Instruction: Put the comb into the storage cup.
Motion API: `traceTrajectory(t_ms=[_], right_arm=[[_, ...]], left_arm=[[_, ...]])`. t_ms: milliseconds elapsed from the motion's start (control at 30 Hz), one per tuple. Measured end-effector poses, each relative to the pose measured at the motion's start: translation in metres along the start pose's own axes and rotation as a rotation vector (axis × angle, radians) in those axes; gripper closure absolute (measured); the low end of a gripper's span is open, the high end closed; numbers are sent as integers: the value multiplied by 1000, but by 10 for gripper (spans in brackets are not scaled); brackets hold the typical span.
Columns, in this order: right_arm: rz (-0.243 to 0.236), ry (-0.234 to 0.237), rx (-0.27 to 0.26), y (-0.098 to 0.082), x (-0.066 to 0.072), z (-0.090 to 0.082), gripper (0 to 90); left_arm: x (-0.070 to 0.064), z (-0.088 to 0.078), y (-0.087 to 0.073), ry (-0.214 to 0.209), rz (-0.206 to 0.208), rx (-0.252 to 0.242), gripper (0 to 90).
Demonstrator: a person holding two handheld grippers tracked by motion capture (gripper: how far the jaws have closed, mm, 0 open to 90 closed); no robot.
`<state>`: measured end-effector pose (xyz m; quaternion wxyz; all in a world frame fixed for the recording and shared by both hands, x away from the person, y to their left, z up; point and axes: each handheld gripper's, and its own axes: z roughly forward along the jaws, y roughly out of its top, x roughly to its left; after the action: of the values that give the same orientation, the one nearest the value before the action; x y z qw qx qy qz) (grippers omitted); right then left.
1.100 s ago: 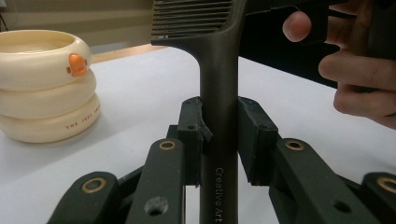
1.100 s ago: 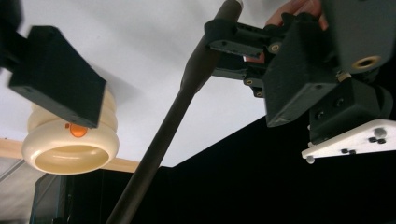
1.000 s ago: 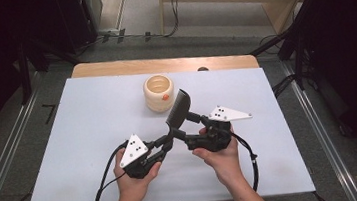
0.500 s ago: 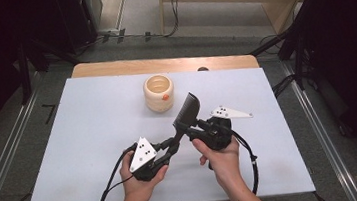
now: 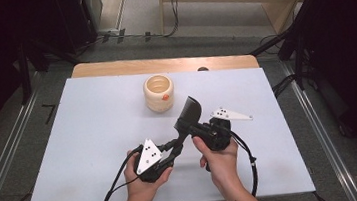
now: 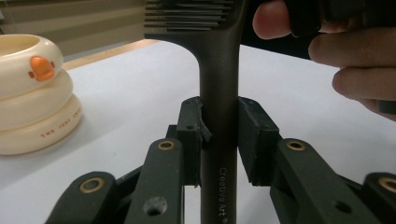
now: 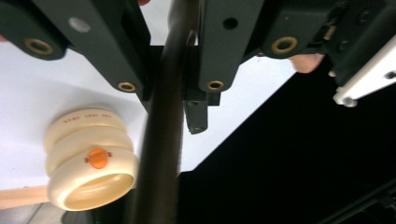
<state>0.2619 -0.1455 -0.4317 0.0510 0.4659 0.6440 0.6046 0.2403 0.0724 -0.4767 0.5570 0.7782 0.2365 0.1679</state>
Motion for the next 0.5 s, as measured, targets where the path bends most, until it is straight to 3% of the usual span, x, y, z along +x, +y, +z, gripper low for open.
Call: traceTrajectory(t_ms=[33,67,100,267,500], right_arm=[[-19,-7,-2,0,1,0,830],[-35,-7,-15,2,0,-1,831],[-35,-7,-15,2,0,-1,831],[-69,-3,-43,5,-1,-5,832],[-130,-7,-57,7,-1,-4,833]], left_arm=[[0,0,0,-8,-1,-1,676],[0,0,0,-5,0,-1,579],[1,-1,0,-10,-3,-1,579],[13,-12,2,-18,-56,-31,318],[40,-43,-6,17,-114,-65,110]])
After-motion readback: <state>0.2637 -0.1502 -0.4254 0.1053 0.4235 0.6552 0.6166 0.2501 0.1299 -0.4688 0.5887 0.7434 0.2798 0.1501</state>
